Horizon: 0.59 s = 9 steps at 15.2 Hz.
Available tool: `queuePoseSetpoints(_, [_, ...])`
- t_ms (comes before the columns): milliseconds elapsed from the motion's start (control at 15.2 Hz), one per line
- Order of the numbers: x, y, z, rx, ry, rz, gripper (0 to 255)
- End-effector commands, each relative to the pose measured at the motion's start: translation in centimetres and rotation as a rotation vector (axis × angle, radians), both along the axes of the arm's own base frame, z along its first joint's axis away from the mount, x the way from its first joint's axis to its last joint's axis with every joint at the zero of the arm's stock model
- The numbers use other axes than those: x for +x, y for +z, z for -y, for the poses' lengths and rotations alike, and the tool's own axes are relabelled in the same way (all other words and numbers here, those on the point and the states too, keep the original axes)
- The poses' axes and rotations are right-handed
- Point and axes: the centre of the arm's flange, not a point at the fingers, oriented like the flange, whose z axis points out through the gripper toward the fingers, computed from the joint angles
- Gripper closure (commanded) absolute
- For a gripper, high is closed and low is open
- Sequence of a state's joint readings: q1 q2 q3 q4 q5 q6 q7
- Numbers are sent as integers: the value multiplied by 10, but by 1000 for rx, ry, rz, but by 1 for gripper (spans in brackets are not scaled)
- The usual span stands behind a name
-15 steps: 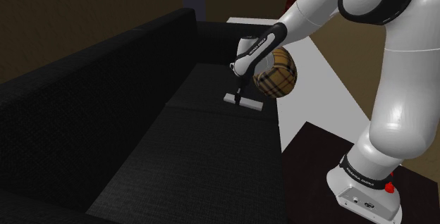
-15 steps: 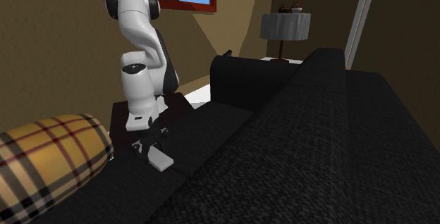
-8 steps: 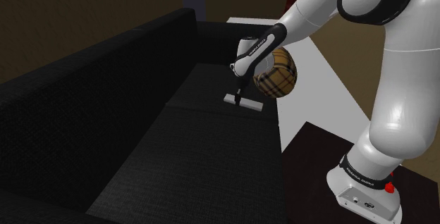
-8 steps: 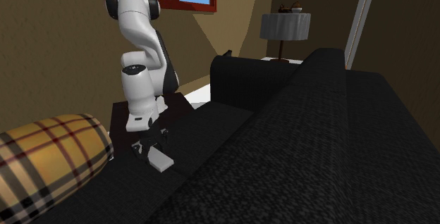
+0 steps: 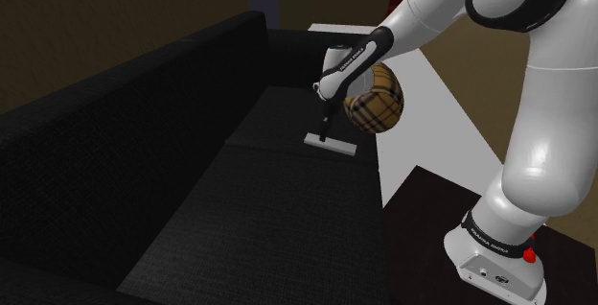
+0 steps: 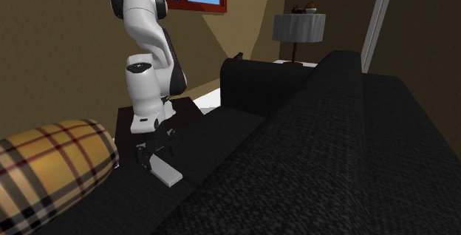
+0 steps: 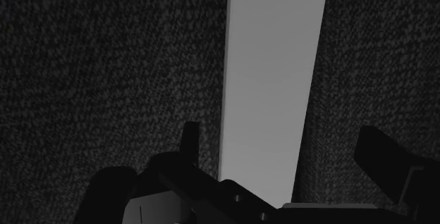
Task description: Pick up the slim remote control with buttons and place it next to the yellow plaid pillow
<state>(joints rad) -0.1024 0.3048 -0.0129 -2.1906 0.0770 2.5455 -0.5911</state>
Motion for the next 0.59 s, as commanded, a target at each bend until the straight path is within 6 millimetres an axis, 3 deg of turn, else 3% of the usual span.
queuePoseSetpoints(0, [-1,24,1,0,0,0,0])
queuePoseSetpoints(66, [-2,34,1,0,0,0,0])
queuePoseSetpoints(528, [-2,34,1,0,0,0,0])
